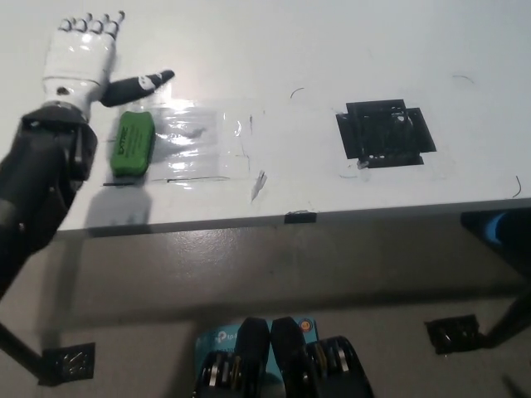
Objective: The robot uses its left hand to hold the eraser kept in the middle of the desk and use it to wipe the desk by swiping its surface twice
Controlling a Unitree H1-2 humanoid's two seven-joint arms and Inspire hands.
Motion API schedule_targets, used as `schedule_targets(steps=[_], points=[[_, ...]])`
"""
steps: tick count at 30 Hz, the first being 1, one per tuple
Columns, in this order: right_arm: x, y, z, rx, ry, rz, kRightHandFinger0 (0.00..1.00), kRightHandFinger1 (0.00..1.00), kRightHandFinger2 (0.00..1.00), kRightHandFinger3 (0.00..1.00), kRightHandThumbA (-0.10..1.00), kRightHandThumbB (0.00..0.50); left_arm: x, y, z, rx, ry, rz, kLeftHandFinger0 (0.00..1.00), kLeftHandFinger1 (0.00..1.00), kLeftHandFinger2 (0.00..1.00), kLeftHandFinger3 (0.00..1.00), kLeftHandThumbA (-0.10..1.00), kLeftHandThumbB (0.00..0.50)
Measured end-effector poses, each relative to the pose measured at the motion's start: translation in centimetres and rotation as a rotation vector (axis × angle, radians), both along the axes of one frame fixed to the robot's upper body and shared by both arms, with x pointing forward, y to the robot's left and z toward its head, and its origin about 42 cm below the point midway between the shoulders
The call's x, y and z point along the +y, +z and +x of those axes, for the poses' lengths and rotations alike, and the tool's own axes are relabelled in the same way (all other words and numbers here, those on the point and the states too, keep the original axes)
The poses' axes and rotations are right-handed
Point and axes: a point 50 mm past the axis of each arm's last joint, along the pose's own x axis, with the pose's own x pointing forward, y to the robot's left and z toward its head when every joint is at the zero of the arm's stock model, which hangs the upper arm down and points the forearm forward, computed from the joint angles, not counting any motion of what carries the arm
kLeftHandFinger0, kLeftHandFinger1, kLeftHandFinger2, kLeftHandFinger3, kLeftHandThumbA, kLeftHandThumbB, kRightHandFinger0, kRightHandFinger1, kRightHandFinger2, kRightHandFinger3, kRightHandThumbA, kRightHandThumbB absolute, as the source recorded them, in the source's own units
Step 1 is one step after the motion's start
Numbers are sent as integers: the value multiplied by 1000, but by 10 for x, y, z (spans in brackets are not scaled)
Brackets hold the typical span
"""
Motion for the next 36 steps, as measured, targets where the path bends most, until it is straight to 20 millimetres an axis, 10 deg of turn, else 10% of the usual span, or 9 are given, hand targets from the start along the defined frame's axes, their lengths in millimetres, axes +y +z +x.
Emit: schedule_targets(steps=[7, 20, 36], points=[[1, 1, 1, -1, 3, 1, 1000, 1000, 1000, 1000, 1000, 165, 9, -36, -1, 80, 42, 9, 1000, 1000, 1000, 1000, 1000, 324], [4, 1, 3, -2, 10, 3, 1000, 1000, 1000, 1000, 1000, 196, 35, -86, -12, 207, 107, 67, 1000, 1000, 1000, 1000, 1000, 350], [7, 9, 5, -23, 27, -7, 1000, 1000, 1000, 1000, 1000, 209, -6, -112, -20, 213, 16, 15, 1000, 1000, 1000, 1000, 1000, 319]])
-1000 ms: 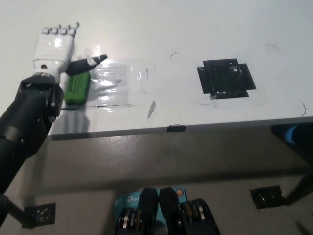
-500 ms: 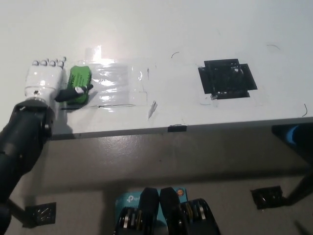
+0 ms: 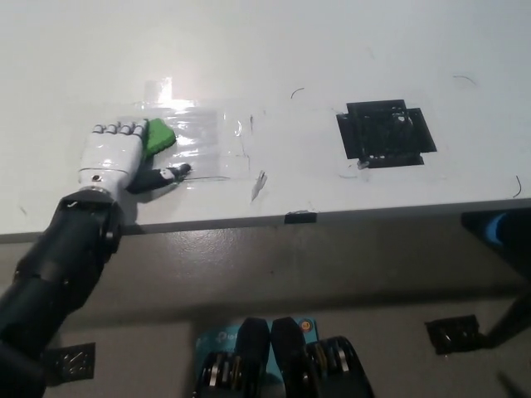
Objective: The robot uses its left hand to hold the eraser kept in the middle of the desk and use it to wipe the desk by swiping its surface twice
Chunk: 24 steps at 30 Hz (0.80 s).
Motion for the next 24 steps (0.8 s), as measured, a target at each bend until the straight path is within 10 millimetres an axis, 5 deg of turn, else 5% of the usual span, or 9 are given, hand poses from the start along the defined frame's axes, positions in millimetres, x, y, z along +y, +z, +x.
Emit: schedule_targets(steps=[7, 15, 22, 24], points=[[-1, 1, 0, -1, 2, -4, 1000, 1000, 1000, 1000, 1000, 229, -7, 17, 6, -41, -20, -6, 1000, 1000, 1000, 1000, 1000, 342], [-1, 2, 1, -4, 3, -5, 1000, 1000, 1000, 1000, 1000, 181, -2, 18, 6, -63, -15, -6, 1000, 1000, 1000, 1000, 1000, 350], [0, 5, 5, -14, 4, -5, 1000, 1000, 1000, 1000, 1000, 238, -1, -21, -12, -40, 17, -87, 1000, 1000, 1000, 1000, 1000, 339], [0, 5, 5, -15, 4, -6, 1000, 1000, 1000, 1000, 1000, 215, -5, -31, -19, -53, 19, -115, 1000, 1000, 1000, 1000, 1000, 365]])
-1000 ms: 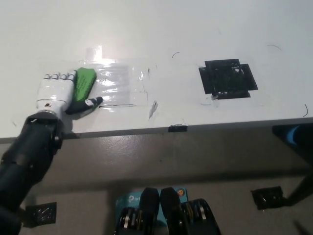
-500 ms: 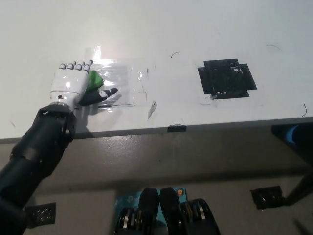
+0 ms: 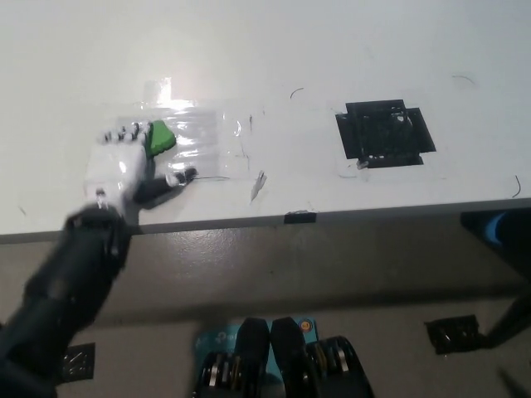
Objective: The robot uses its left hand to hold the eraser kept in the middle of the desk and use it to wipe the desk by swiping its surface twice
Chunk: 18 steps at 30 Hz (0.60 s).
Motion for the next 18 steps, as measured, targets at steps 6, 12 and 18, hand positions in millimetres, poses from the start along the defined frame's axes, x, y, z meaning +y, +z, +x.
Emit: schedule_targets(steps=[6, 12, 18], points=[[0, 2, 2, -6, 1, -1, 1000, 1000, 1000, 1000, 1000, 176, -3, -8, -5, -33, 12, -59, 1000, 1000, 1000, 1000, 1000, 342], [-1, 8, 8, -23, 6, -10, 1000, 1000, 1000, 1000, 1000, 208, -17, -16, -10, -67, 7, -105, 1000, 1000, 1000, 1000, 1000, 344], [-2, 13, 13, -38, 9, -14, 1000, 1000, 1000, 1000, 1000, 202, -24, -23, -13, -75, 12, -114, 1000, 1000, 1000, 1000, 1000, 383]])
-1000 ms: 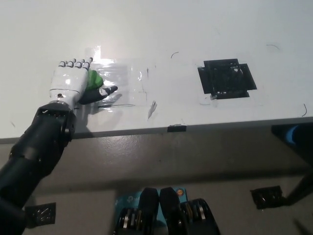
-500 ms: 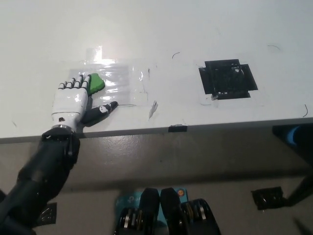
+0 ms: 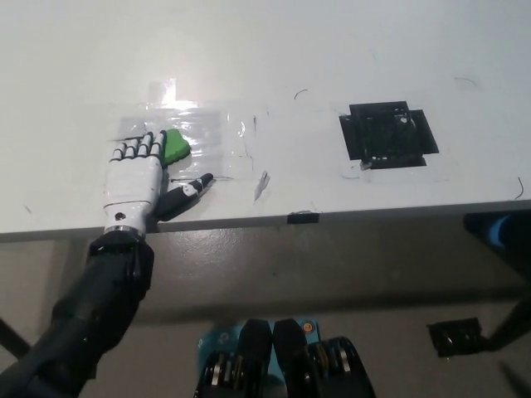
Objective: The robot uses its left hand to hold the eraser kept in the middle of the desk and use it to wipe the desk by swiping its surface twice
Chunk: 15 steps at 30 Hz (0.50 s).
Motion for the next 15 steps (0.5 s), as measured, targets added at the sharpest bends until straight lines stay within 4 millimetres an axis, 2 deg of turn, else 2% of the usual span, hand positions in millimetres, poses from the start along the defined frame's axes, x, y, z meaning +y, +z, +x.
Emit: schedule_targets(steps=[1, 3, 5, 8, 9, 11, 15], points=[[0, 1, 0, -1, 0, -1, 1000, 1000, 1000, 1000, 1000, 200, -1, -1, 0, 0, 4, 4, 1000, 1000, 1000, 1000, 1000, 418], [-1, 1, 0, -2, 0, -2, 1000, 1000, 1000, 1000, 1000, 208, -2, -3, 0, -1, 12, 8, 1000, 1000, 1000, 1000, 1000, 418], [-1, 0, 0, -1, -2, -2, 1000, 1000, 1000, 1000, 1000, 172, -7, -4, -1, -4, 26, 11, 1000, 1000, 1000, 1000, 1000, 413], [1, 1, -1, -6, -7, 0, 1000, 1000, 1000, 1000, 1000, 153, -16, -8, -2, -5, 55, 22, 1000, 1000, 1000, 1000, 1000, 421], [2, 1, -1, -8, -8, 3, 1000, 1000, 1000, 1000, 1000, 168, -20, -10, -2, -3, 66, 28, 1000, 1000, 1000, 1000, 1000, 440], [5, 2, -1, -15, -11, 9, 1000, 1000, 1000, 1000, 1000, 170, -28, -12, -1, 6, 88, 45, 1000, 1000, 1000, 1000, 1000, 446], [13, 4, -2, -32, -13, 26, 1000, 1000, 1000, 1000, 1000, 149, -43, -15, 0, 29, 120, 110, 1000, 1000, 1000, 1000, 1000, 481]])
